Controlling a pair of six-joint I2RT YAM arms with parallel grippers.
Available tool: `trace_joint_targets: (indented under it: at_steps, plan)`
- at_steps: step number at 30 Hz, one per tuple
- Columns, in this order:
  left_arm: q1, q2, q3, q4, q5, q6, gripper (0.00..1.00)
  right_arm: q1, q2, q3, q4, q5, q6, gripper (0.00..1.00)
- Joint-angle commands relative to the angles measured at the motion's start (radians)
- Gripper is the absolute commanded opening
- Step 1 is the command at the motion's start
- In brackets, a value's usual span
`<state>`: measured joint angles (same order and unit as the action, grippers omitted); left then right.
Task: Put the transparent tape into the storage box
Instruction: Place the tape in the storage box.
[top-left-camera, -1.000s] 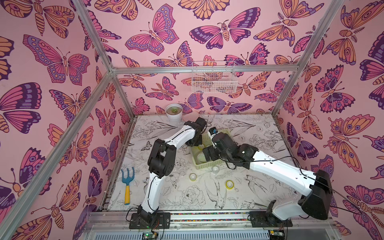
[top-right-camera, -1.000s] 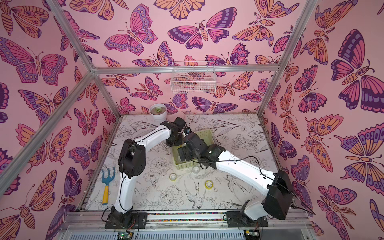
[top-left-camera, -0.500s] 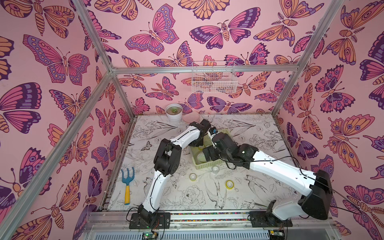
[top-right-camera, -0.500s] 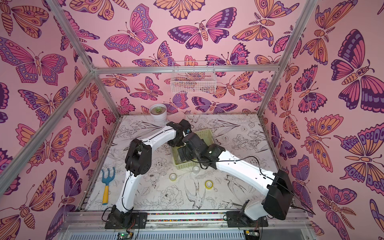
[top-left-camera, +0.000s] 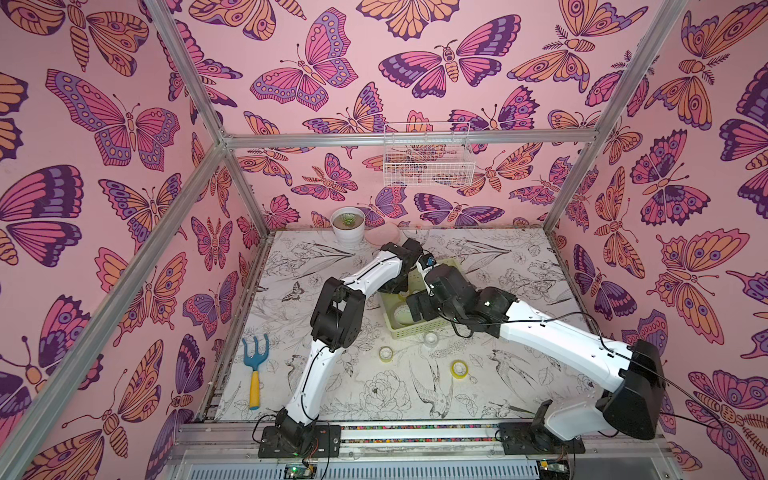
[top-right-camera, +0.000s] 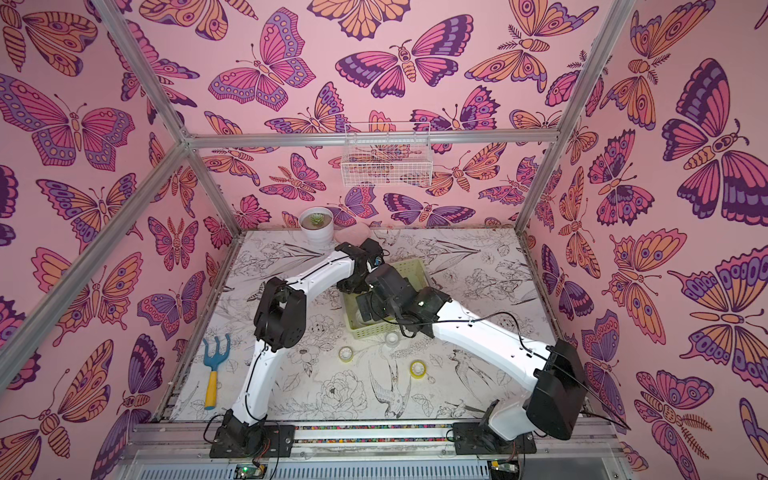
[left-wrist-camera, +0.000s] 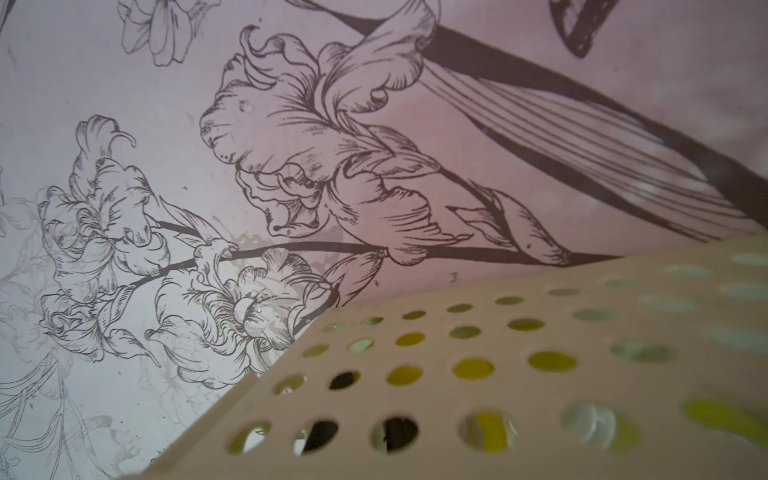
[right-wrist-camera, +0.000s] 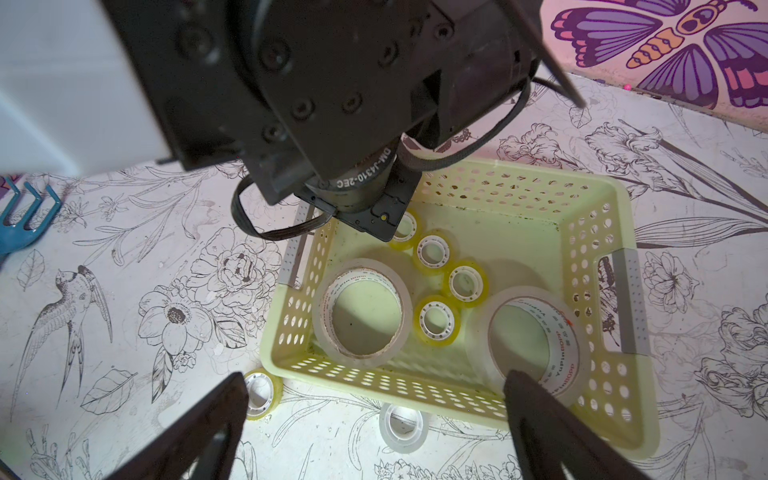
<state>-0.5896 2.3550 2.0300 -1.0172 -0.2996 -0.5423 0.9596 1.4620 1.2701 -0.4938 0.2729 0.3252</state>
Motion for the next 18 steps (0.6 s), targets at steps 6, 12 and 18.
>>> trace_joint_targets:
  at_steps: [6,12,18]
  plan:
    - [-0.012,-0.023,-0.008,0.0,0.02,0.002,0.0,-0.005,0.011,0.011,-0.011,-0.001,0.003,0.99]
    - [-0.008,-0.051,-0.042,0.0,-0.067,-0.035,0.0,-0.006,0.012,0.011,-0.01,0.002,0.0,0.99]
    - [-0.002,-0.018,-0.047,-0.005,-0.063,-0.036,0.0,-0.007,0.014,0.013,-0.012,0.005,-0.003,0.99]
